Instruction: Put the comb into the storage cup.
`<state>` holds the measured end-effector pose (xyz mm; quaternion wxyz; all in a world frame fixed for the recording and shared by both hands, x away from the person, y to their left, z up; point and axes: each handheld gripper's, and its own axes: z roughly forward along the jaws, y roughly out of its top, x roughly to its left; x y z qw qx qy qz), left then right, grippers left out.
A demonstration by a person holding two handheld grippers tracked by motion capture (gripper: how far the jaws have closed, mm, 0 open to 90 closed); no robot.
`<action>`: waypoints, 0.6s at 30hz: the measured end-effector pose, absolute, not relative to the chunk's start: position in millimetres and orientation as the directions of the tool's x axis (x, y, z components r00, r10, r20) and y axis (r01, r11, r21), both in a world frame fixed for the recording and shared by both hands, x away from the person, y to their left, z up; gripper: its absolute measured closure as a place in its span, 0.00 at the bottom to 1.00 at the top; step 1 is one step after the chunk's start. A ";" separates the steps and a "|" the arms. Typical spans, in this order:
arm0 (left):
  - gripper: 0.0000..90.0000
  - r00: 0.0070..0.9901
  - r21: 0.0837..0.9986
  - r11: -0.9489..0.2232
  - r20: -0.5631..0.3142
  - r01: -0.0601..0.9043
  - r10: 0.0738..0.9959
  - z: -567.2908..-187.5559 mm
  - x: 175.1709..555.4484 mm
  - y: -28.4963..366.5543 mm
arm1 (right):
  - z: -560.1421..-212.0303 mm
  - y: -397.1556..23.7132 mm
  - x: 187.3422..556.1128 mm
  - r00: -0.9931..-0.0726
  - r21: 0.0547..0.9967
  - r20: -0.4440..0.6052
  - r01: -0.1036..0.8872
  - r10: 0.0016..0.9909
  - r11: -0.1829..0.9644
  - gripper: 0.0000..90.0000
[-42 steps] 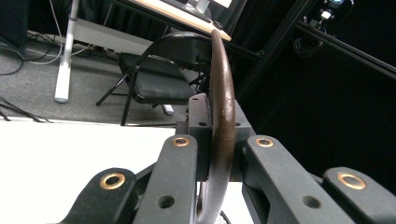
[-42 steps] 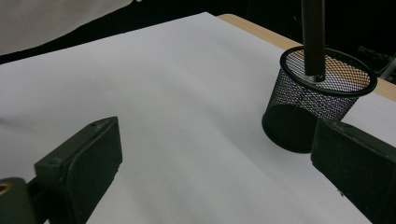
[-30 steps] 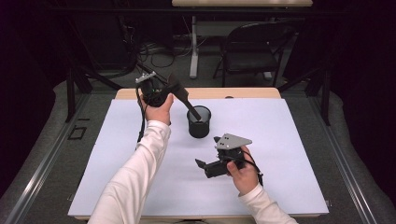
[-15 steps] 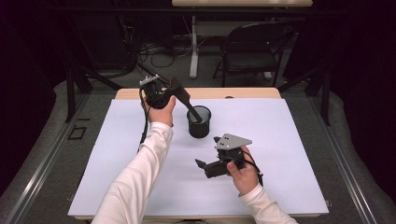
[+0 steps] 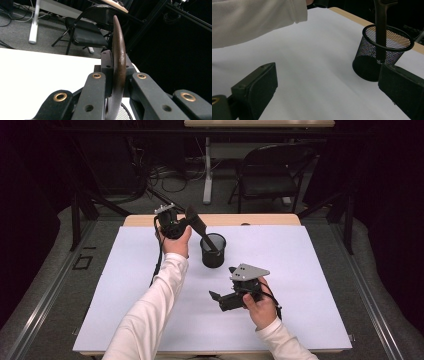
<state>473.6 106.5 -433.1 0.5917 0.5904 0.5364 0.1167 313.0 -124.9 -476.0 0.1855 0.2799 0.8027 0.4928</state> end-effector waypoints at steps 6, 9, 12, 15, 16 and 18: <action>0.95 0.392 0.818 0.280 -0.505 0.503 0.769 -437.8 474.2 105.1 | -476.1 -125.0 313.0 -0.775 0.894 -0.022 0.267 0.631 0.359 0.02; 0.95 0.390 0.816 0.279 -0.505 0.507 0.770 -440.2 474.7 104.8 | -476.3 -124.7 313.0 -0.776 0.894 -0.022 0.267 0.630 0.360 0.02; 0.95 0.386 0.812 0.284 -0.511 0.510 0.768 -443.3 475.6 104.3 | -476.3 -124.5 312.8 -0.777 0.893 -0.022 0.268 0.629 0.362 0.02; 0.95 0.383 0.808 0.285 -0.515 0.516 0.767 -446.0 476.1 103.3 | -476.8 -124.1 313.0 -0.777 0.892 -0.023 0.268 0.629 0.364 0.02; 0.95 0.384 0.808 0.282 -0.514 0.518 0.767 -447.0 476.4 103.1 | -477.0 -123.8 313.0 -0.776 0.892 -0.024 0.267 0.630 0.364 0.02; 0.95 0.382 0.805 0.283 -0.517 0.521 0.767 -448.4 476.6 102.3 | -477.1 -123.8 313.0 -0.776 0.892 -0.024 0.268 0.630 0.364 0.02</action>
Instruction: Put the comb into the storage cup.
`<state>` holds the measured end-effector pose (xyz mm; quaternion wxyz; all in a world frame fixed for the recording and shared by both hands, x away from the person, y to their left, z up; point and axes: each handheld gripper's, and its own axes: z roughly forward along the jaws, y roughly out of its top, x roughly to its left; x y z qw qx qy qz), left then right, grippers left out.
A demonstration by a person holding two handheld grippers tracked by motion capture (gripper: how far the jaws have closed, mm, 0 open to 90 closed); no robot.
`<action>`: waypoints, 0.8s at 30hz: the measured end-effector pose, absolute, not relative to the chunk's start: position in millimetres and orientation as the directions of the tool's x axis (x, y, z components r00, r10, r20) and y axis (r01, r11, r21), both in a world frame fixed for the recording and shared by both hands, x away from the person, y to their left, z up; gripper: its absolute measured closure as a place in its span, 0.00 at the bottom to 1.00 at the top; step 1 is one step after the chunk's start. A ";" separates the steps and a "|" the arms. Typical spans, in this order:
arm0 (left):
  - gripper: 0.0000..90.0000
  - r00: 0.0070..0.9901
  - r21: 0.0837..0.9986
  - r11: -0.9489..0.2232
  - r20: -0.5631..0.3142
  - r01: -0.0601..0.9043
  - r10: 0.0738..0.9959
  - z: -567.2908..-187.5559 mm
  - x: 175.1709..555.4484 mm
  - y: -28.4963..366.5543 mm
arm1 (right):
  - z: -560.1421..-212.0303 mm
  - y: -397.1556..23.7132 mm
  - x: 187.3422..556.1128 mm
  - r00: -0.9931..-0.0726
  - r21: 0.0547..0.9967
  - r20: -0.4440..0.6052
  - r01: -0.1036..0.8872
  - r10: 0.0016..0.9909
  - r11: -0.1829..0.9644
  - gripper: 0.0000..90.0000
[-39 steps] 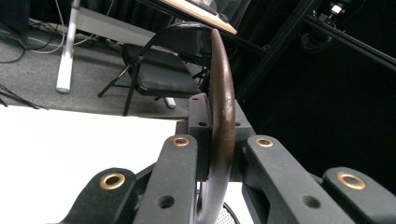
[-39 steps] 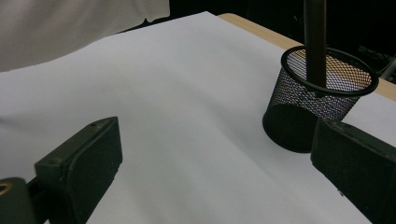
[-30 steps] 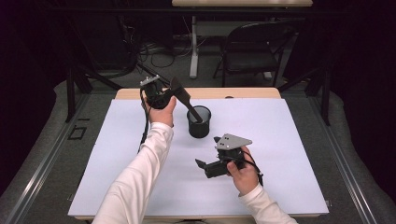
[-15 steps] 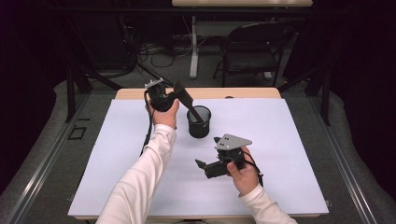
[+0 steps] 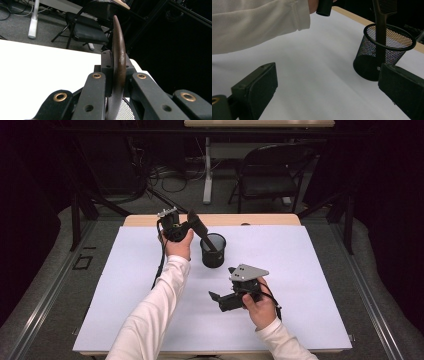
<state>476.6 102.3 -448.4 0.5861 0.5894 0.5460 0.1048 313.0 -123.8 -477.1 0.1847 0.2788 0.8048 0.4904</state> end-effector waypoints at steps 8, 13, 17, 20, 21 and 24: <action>0.95 0.377 0.798 0.282 -0.522 0.533 0.765 -454.1 477.2 100.8 | -477.3 -123.6 312.6 -0.778 0.891 -0.023 0.269 0.628 0.365 0.02; 0.95 0.375 0.795 0.287 -0.527 0.534 0.762 -456.7 478.0 99.9 | -477.4 -123.8 312.8 -0.778 0.892 -0.023 0.268 0.628 0.365 0.03; 0.95 0.373 0.790 0.292 -0.535 0.539 0.758 -458.3 478.3 99.7 | -477.6 -123.4 312.7 -0.779 0.890 -0.023 0.269 0.626 0.367 0.03; 0.95 0.372 0.790 0.291 -0.534 0.540 0.759 -459.7 478.3 99.5 | -477.7 -123.2 312.8 -0.779 0.890 -0.023 0.269 0.626 0.368 0.03; 0.95 0.371 0.789 0.291 -0.534 0.540 0.759 -460.0 478.3 99.5 | -477.6 -123.3 312.7 -0.779 0.890 -0.023 0.269 0.626 0.367 0.03; 0.95 0.368 0.787 0.294 -0.537 0.543 0.759 -460.9 478.5 100.0 | -477.6 -123.4 312.8 -0.779 0.890 -0.022 0.270 0.627 0.366 0.03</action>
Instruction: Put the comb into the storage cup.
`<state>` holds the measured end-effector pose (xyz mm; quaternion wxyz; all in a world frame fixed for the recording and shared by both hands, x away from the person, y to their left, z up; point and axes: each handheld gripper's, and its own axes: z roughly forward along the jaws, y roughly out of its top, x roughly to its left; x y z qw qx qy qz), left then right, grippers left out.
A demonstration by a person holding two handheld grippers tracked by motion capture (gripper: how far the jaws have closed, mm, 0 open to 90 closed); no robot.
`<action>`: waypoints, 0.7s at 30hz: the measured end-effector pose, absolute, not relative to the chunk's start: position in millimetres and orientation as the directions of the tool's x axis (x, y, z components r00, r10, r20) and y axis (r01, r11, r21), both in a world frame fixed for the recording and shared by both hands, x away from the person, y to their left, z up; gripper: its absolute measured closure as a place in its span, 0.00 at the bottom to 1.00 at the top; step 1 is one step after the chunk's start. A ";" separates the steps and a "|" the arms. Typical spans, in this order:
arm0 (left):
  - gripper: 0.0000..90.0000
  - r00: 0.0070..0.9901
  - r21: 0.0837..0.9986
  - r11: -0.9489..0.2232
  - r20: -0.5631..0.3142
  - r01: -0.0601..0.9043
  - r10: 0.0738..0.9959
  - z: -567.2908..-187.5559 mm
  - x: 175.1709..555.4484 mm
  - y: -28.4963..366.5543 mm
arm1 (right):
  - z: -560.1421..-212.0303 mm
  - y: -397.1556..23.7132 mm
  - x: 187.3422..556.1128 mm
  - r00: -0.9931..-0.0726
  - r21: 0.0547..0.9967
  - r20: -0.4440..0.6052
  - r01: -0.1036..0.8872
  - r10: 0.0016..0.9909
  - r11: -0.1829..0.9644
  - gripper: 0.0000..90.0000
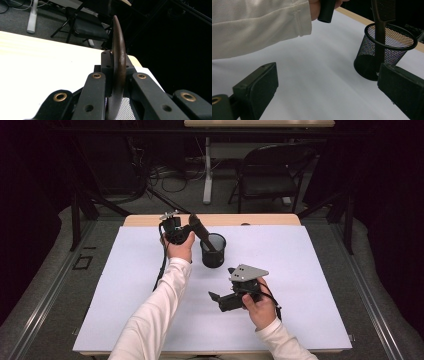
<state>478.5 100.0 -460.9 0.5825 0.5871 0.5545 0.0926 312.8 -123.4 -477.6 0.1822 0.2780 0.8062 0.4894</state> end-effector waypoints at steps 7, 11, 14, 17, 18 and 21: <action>0.95 0.362 0.781 0.302 -0.546 0.547 0.756 -462.7 478.5 102.2 | -477.9 -123.0 312.9 -0.780 0.890 -0.022 0.270 0.626 0.368 0.03; 0.95 0.358 0.778 0.307 -0.550 0.549 0.754 -463.8 478.6 103.9 | -478.0 -122.9 313.0 -0.779 0.890 -0.023 0.270 0.626 0.368 0.04; 0.95 0.349 0.772 0.313 -0.556 0.554 0.754 -464.8 478.3 105.8 | -478.1 -122.5 312.7 -0.780 0.889 -0.024 0.269 0.626 0.370 0.04; 0.95 0.334 0.762 0.333 -0.571 0.556 0.749 -466.5 478.6 108.0 | -478.2 -122.3 312.7 -0.781 0.888 -0.023 0.270 0.624 0.372 0.04; 0.95 0.335 0.763 0.330 -0.569 0.556 0.751 -467.2 478.6 109.0 | -478.3 -122.2 312.7 -0.781 0.888 -0.024 0.270 0.624 0.372 0.04; 0.95 0.328 0.758 0.338 -0.575 0.557 0.750 -468.1 478.4 110.1 | -478.3 -122.0 312.7 -0.782 0.888 -0.025 0.269 0.623 0.373 0.04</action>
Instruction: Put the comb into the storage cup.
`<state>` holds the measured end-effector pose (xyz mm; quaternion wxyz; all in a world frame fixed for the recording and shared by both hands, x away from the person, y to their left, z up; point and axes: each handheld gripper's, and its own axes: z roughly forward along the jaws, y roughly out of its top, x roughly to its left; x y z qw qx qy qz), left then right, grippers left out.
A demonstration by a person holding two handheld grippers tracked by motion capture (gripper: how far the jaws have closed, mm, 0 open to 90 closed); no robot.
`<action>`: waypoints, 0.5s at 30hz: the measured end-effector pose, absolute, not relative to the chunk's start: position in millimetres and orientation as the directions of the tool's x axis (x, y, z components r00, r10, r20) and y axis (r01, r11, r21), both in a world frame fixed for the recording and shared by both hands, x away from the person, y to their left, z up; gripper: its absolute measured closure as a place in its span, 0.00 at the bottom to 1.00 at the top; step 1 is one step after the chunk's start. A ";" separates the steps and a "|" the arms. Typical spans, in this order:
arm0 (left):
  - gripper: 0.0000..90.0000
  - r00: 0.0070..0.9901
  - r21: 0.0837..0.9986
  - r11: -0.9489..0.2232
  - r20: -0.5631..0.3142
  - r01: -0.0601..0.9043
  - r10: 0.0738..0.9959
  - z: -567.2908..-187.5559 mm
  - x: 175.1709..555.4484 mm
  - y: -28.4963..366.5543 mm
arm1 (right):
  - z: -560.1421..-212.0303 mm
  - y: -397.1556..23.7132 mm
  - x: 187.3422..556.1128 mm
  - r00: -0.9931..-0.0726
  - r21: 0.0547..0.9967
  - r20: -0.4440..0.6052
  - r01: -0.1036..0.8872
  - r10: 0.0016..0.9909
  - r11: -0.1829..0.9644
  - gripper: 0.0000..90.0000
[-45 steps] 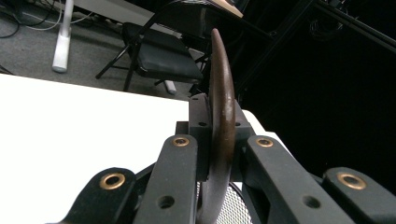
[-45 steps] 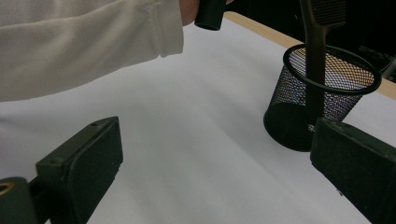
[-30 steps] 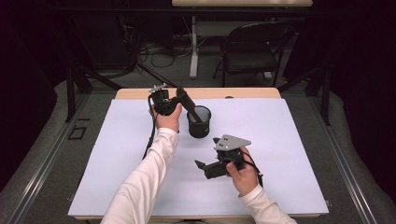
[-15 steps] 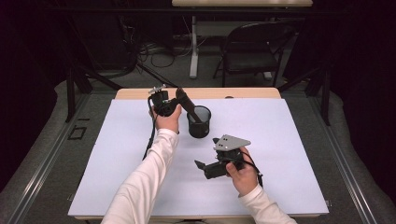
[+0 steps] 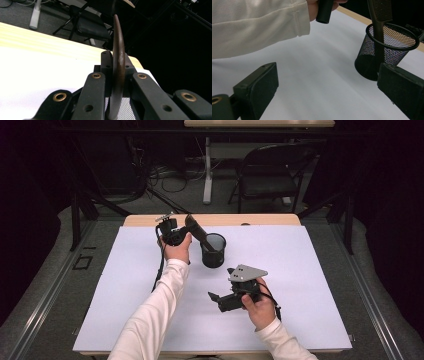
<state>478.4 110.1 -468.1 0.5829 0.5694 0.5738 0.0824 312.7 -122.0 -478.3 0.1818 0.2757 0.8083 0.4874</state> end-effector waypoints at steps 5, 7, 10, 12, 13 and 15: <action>0.95 0.318 0.754 0.345 -0.579 0.559 0.750 -469.0 478.4 111.2 | -478.7 -121.5 313.0 -0.783 0.888 -0.027 0.266 0.622 0.374 0.04; 0.95 0.316 0.753 0.342 -0.578 0.562 0.752 -469.4 478.5 112.0 | -478.7 -121.5 312.9 -0.782 0.888 -0.026 0.268 0.623 0.374 0.04; 0.94 0.309 0.752 0.343 -0.577 0.563 0.756 -470.3 478.8 113.2 | -478.7 -121.6 312.9 -0.782 0.888 -0.027 0.267 0.622 0.374 0.04; 0.94 0.306 0.749 0.346 -0.579 0.565 0.755 -470.6 478.8 113.0 | -478.7 -121.6 312.8 -0.783 0.888 -0.027 0.267 0.622 0.374 0.04; 0.94 0.305 0.748 0.349 -0.582 0.564 0.754 -470.6 478.8 112.6 | -478.6 -121.7 312.7 -0.783 0.888 -0.027 0.267 0.622 0.374 0.04; 0.94 0.303 0.749 0.349 -0.580 0.564 0.756 -470.5 478.6 112.3 | -478.5 -121.9 312.7 -0.782 0.888 -0.026 0.268 0.622 0.374 0.04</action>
